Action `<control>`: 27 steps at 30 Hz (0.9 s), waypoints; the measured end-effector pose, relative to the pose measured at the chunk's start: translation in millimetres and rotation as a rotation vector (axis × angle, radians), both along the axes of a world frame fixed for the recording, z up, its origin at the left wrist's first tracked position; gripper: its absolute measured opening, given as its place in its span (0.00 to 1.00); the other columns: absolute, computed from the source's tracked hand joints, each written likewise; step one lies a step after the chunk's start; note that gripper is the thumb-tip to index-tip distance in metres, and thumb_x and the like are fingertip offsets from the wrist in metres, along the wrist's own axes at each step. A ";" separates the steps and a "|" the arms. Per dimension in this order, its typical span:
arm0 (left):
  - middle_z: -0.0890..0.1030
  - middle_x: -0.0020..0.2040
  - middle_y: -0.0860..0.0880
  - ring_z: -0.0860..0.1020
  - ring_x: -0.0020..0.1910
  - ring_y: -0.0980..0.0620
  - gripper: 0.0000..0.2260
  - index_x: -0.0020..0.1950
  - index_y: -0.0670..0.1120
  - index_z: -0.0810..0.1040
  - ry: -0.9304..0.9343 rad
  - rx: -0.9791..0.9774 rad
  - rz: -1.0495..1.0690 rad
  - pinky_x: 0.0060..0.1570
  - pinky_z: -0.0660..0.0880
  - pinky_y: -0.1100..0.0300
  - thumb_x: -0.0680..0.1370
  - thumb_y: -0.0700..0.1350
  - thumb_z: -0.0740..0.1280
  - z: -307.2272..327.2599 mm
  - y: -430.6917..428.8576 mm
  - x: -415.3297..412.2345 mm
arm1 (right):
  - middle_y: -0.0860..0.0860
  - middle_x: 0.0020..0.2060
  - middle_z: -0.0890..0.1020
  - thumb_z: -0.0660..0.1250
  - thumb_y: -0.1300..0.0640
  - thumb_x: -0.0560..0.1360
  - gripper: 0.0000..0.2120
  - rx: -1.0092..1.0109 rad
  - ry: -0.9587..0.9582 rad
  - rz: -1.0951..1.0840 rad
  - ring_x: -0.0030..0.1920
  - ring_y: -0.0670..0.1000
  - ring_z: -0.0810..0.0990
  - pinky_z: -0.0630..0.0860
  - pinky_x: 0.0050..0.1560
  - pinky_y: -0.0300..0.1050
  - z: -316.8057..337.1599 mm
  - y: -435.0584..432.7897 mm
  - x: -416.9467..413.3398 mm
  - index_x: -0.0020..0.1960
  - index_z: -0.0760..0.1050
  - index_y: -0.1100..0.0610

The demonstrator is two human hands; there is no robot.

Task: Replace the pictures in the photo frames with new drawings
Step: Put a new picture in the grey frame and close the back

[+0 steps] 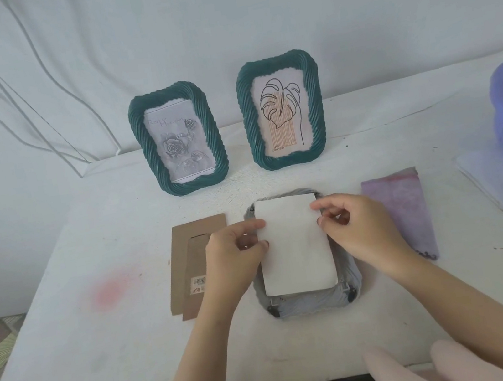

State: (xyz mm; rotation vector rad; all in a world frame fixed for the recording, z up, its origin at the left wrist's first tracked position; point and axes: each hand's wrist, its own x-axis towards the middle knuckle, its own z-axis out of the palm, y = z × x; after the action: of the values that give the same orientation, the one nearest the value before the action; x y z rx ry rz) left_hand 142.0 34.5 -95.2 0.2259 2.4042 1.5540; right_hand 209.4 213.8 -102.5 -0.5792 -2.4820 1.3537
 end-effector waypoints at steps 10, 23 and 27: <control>0.77 0.31 0.51 0.71 0.24 0.63 0.14 0.51 0.49 0.81 -0.065 -0.051 -0.029 0.28 0.67 0.75 0.71 0.34 0.68 1.5 1.8 -7.2 | 0.40 0.34 0.80 0.68 0.58 0.71 0.10 0.020 -0.090 -0.005 0.33 0.35 0.75 0.68 0.37 0.24 3.0 2.6 -3.9 0.50 0.81 0.49; 0.74 0.29 0.52 0.69 0.25 0.60 0.14 0.52 0.50 0.81 -0.021 -0.042 -0.067 0.30 0.67 0.73 0.72 0.34 0.68 9.1 -0.6 -4.9 | 0.42 0.34 0.80 0.68 0.61 0.72 0.10 -0.005 -0.043 0.011 0.26 0.38 0.75 0.69 0.32 0.26 3.3 4.5 1.4 0.51 0.80 0.52; 0.75 0.33 0.52 0.71 0.29 0.59 0.14 0.53 0.50 0.81 0.056 -0.133 -0.078 0.32 0.67 0.74 0.71 0.36 0.69 2.3 2.9 -0.8 | 0.40 0.34 0.79 0.67 0.59 0.72 0.11 0.159 -0.051 0.042 0.31 0.35 0.73 0.64 0.32 0.29 -2.4 4.1 4.6 0.53 0.80 0.50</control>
State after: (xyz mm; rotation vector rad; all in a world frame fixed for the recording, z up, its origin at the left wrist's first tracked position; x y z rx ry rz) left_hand 141.2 37.4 -92.9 0.3353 2.4984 1.3654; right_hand 214.0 217.9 -104.9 -0.5352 -2.6260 1.1545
